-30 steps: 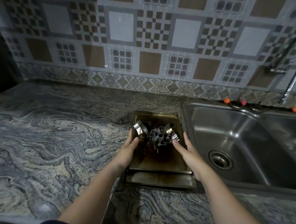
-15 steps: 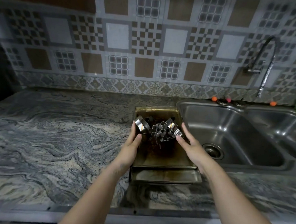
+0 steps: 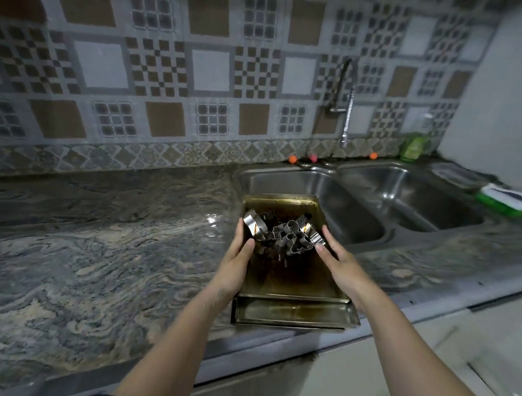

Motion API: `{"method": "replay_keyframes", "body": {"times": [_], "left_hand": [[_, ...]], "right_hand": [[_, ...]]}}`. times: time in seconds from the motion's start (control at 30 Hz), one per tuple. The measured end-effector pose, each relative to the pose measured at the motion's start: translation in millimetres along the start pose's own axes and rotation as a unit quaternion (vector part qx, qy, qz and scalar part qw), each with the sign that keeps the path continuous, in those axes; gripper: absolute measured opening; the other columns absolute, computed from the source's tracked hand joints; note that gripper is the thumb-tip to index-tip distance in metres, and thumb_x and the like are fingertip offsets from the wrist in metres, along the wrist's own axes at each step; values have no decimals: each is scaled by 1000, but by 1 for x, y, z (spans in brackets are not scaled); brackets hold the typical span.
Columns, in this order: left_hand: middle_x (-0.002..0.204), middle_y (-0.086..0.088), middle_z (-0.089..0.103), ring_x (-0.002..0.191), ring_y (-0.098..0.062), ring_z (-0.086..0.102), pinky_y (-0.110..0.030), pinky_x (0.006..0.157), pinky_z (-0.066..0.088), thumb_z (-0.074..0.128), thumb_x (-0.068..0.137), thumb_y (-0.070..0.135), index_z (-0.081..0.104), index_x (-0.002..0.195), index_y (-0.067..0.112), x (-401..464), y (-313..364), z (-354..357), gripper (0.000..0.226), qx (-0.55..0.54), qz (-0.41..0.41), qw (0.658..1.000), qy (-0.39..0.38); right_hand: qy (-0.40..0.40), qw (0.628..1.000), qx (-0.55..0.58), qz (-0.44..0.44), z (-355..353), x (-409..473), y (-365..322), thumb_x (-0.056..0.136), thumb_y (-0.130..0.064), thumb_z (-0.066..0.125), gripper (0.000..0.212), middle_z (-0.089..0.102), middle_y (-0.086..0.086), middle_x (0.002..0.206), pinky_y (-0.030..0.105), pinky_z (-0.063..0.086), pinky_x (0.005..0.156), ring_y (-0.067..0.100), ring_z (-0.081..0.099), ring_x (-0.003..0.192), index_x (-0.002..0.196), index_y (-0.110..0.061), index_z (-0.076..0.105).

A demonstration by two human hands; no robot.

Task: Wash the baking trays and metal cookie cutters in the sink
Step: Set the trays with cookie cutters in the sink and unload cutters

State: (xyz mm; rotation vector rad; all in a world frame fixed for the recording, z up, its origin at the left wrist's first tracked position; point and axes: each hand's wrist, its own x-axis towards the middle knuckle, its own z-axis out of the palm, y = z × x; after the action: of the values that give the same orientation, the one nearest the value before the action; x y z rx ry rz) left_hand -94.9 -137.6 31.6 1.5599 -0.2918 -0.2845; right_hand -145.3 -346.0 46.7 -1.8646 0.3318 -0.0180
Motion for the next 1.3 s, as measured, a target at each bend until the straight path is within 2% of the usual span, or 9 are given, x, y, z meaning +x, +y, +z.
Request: {"method": "replay_keyframes", "body": {"times": [0.1, 0.2, 0.4, 0.6, 0.87, 0.93, 1.0, 1.1, 1.3], "left_hand": [[158, 16, 5, 144, -7, 8, -24, 108, 11, 32, 103, 37, 1, 151, 40, 16, 7, 49, 57, 6, -2, 1000, -26], [157, 16, 8, 144, -7, 11, -23, 104, 14, 33, 103, 37, 1, 150, 43, 35, 7, 103, 57, -2, 0, 999, -45], [158, 15, 16, 145, -13, 19, -45, 119, 18, 40, 99, 44, 7, 145, 55, 82, 4, 210, 57, -25, -3, 998, -53], [159, 14, 7, 146, -14, 10, -42, 118, 12, 38, 100, 42, 5, 149, 47, 119, 12, 291, 59, -18, -28, 998, -48], [149, 15, 26, 134, -6, 28, -29, 110, 25, 37, 102, 33, 11, 151, 39, 208, 10, 358, 56, -51, -24, 996, -66], [154, 12, 25, 138, -11, 29, -35, 114, 27, 41, 100, 36, 14, 150, 42, 240, 3, 367, 57, -70, -28, 995, -68], [154, 13, 24, 140, -11, 28, -36, 115, 26, 41, 100, 38, 15, 149, 44, 274, -1, 377, 56, -72, -31, 994, -71], [148, 18, 25, 137, -6, 23, -26, 108, 19, 38, 101, 35, 12, 150, 41, 319, 1, 390, 56, -52, -35, 996, -62], [155, 12, 23, 134, -4, 24, -20, 99, 21, 39, 102, 30, 10, 151, 37, 396, -12, 413, 58, -29, -44, 998, -44]], "right_hand": [[29, 999, 13, -5, -48, 1, 14, 98, -44, 43, 54, 16, -5, 159, 41, 21, 115, 21, 15, 146, 146, -48, 20], [51, 999, 11, -5, -101, 8, 31, 98, -44, 43, 54, 18, -5, 159, 40, 21, 115, 21, 16, 146, 147, -48, 20], [63, 998, -15, 2, -213, 31, 54, 97, -48, 41, 55, 15, -5, 159, 41, 22, 114, 21, 15, 146, 146, -50, 17], [70, 997, -24, 10, -296, 62, 77, 97, -50, 42, 55, 14, -5, 160, 44, 21, 115, 22, 16, 146, 146, -51, 18], [87, 996, -21, 23, -369, 146, 103, 95, -52, 44, 55, 18, -3, 159, 46, 23, 117, 23, 20, 145, 145, -51, 20], [91, 995, -27, 20, -384, 175, 103, 97, -48, 43, 55, 20, -3, 158, 42, 23, 117, 23, 22, 144, 146, -47, 20], [92, 995, -40, 24, -400, 203, 102, 98, -47, 42, 55, 21, -2, 158, 39, 21, 115, 22, 21, 144, 148, -44, 19], [80, 994, -70, 28, -423, 246, 100, 98, -47, 40, 55, 19, -2, 159, 36, 18, 115, 21, 18, 145, 149, -43, 18], [69, 994, -81, 29, -452, 319, 107, 99, -45, 39, 55, 15, -5, 159, 34, 15, 115, 18, 13, 146, 149, -41, 18]]}}
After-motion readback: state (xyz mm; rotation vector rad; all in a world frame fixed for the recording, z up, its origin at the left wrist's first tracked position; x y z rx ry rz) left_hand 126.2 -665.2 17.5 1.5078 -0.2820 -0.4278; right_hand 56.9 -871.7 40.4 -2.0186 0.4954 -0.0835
